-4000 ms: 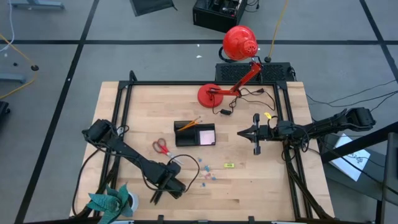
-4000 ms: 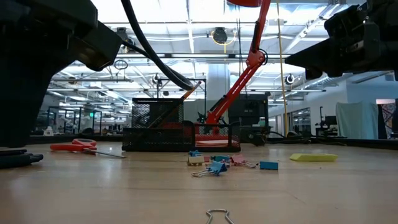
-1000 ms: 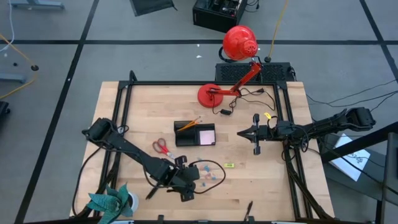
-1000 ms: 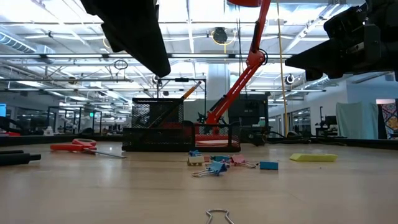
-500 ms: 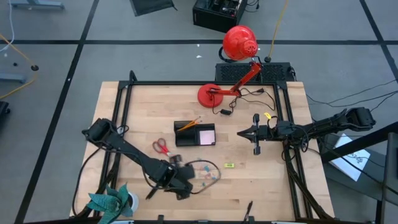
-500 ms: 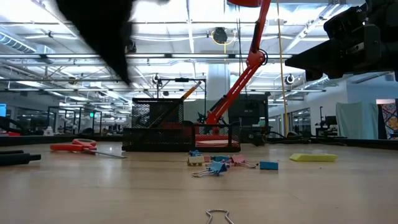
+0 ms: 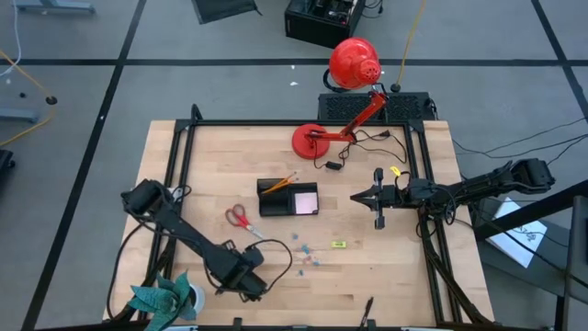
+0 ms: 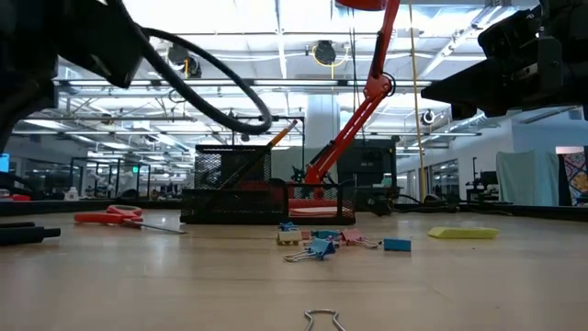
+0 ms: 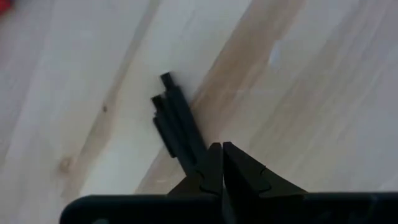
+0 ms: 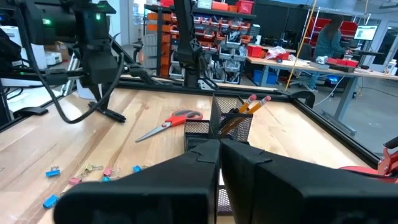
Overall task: Pick and place office supplies into organizer
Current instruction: Put the black pen into the mesh desk organizer
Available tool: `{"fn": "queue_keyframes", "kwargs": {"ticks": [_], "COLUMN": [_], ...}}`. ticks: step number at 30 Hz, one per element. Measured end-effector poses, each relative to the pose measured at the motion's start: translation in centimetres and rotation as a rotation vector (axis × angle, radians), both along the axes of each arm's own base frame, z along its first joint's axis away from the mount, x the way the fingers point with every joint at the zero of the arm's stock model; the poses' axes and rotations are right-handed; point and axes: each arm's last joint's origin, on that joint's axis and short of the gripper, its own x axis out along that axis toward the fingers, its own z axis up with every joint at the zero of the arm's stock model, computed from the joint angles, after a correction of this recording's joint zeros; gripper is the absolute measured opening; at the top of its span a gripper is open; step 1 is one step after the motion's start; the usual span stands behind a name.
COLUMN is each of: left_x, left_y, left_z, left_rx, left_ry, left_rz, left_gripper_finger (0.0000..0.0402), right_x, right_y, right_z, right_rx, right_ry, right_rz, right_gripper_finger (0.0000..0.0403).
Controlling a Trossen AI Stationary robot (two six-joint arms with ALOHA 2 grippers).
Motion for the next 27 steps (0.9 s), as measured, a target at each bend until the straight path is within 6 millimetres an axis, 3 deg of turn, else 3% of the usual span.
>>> {"fn": "queue_keyframes", "kwargs": {"ticks": [4, 15, 27], "left_x": [-0.7, -1.4, -2.1], "left_y": [0.4, 1.1, 1.3], "left_z": [-0.6, -1.3, -2.9], "left_rx": [0.04, 0.111, 0.075], "left_ry": [0.032, 0.065, 0.059], "left_rz": [0.041, 0.064, 0.093], "left_gripper_finger": [0.0025, 0.0106, 0.0115], "right_x": [0.0, 0.0, 0.0], "right_y": [0.0, 0.0, 0.0], "right_z": [0.1, 0.1, 0.0], "right_rx": [0.0, 0.0, 0.0], "right_ry": [-0.006, -0.007, 0.001], "right_rz": [0.0, 0.0, 0.0], "right_gripper_finger": [0.0009, 0.0009, 0.0009]}}
